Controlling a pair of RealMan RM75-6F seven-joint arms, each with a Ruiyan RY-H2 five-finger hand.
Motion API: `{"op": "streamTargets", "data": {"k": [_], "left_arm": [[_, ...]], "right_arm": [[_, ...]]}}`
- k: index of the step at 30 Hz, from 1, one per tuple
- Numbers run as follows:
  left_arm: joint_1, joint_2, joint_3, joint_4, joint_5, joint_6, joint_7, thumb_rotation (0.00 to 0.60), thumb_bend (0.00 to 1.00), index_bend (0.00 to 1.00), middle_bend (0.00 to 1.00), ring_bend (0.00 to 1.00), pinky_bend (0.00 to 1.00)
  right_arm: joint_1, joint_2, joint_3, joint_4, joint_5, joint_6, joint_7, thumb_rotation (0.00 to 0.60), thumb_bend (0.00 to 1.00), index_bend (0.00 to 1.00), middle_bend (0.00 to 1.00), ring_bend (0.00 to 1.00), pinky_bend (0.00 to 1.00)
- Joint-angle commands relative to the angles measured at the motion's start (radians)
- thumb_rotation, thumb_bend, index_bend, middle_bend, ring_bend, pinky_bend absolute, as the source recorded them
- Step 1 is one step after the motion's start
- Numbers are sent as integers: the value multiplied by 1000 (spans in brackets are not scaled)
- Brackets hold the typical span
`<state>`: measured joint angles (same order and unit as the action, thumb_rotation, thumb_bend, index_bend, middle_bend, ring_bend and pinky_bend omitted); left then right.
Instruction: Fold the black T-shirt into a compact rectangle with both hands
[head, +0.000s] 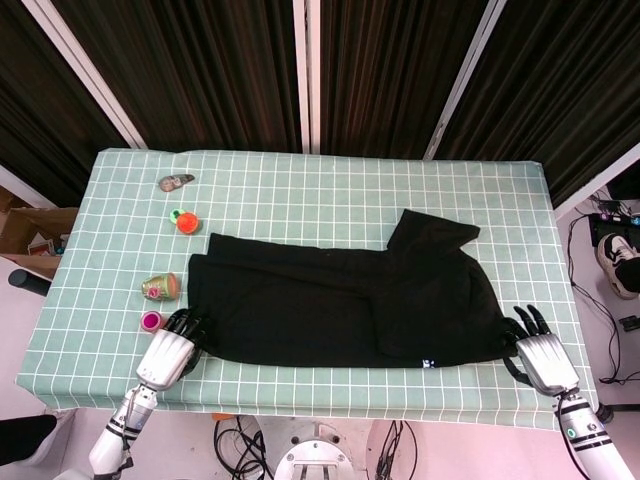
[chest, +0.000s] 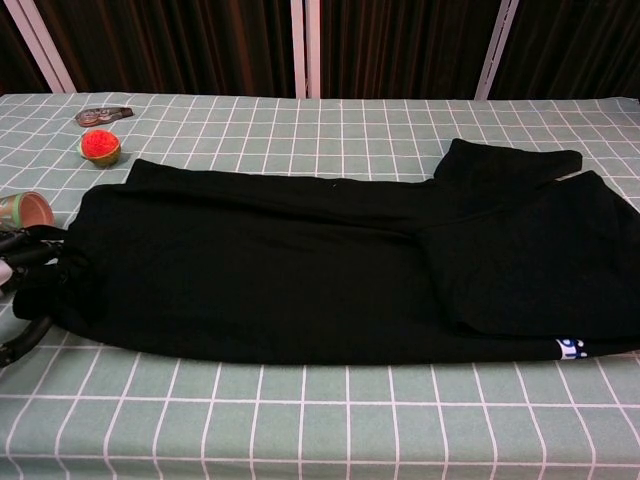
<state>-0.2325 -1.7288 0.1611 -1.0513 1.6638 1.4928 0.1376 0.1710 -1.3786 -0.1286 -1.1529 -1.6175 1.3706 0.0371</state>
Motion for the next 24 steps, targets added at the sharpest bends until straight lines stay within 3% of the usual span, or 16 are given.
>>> {"op": "streamTargets", "data": {"k": [1, 6, 8, 13, 20, 24], "left_arm": [[-1, 28, -11, -51, 6, 3, -3, 599, 445, 222, 170, 91, 202], [-4, 80, -30, -119, 25, 36, -15, 564, 420, 208, 170, 90, 202], [-6, 103, -42, -149, 30, 50, -18, 546, 418, 207, 170, 91, 201], [-4, 138, -78, -197, 22, 73, -20, 539, 419, 208, 170, 91, 201], [4, 151, -110, -226, 2, 79, -26, 538, 419, 207, 170, 91, 200], [13, 147, -117, -225, -15, 70, -28, 538, 418, 207, 170, 90, 199]], "right_arm": [[-4, 48, 13, -58, -6, 29, -7, 600, 64, 194, 178, 0, 1], [19, 191, 55, -191, -11, 70, 42, 600, 68, 170, 175, 0, 3], [52, 239, 95, -235, 11, 48, 52, 600, 86, 167, 189, 0, 27], [196, 285, 218, -291, 129, -137, 74, 600, 269, 240, 242, 20, 96], [443, 182, 340, -169, 367, -518, -52, 600, 332, 281, 249, 27, 111], [561, 70, 365, -35, 506, -679, -159, 600, 344, 293, 250, 27, 112]]}}
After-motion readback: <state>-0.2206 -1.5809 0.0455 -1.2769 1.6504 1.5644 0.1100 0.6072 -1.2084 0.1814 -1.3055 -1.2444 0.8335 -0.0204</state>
